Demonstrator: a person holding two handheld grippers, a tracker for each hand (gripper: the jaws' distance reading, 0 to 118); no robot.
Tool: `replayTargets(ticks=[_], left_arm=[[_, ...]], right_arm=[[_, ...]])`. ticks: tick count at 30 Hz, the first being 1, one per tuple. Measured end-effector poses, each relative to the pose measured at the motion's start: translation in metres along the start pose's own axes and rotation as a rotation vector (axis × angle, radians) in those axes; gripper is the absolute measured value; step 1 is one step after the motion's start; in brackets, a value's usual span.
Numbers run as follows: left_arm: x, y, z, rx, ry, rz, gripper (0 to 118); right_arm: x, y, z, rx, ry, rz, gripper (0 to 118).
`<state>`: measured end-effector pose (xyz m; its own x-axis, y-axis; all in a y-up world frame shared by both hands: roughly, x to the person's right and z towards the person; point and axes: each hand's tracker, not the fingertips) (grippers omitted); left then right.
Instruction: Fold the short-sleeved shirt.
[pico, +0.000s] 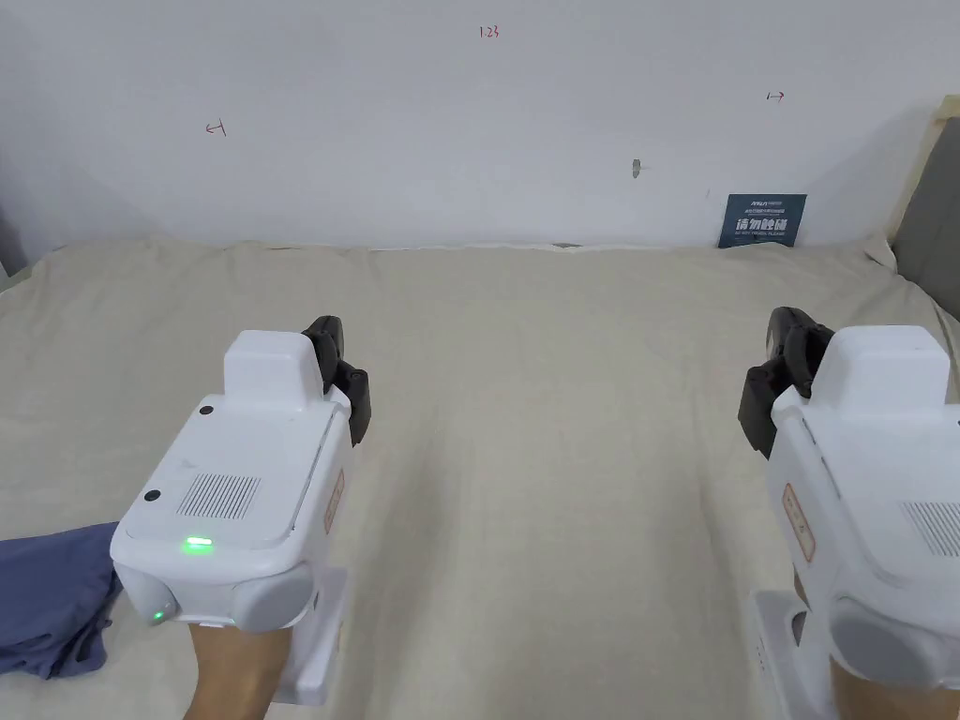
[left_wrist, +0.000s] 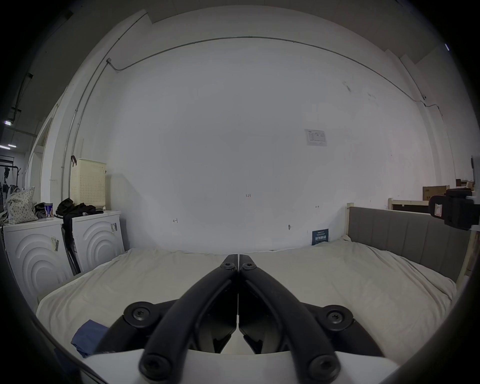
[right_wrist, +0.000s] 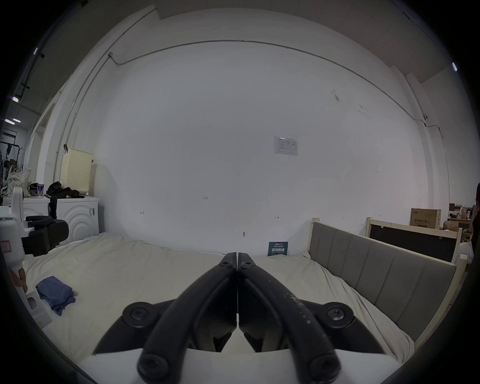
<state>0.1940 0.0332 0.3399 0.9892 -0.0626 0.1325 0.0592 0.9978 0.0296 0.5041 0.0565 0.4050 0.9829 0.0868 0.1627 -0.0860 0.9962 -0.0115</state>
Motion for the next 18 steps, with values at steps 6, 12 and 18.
replayTargets(ticks=[6,12,18], left_arm=[[0.0007,0.001,0.0002,0.003,0.001,-0.003,0],[-0.0017,0.0022,0.0018,0.002,0.002,0.004,0],[-0.0021,0.0028,0.001,0.002,0.004,0.006,0]], right_arm=[[-0.0022,0.0026,0.0008,0.007,0.003,0.001,2],[-0.0036,0.0027,0.0017,0.01,0.007,0.001,2],[-0.0047,0.0039,0.0027,0.012,0.008,0.001,2]])
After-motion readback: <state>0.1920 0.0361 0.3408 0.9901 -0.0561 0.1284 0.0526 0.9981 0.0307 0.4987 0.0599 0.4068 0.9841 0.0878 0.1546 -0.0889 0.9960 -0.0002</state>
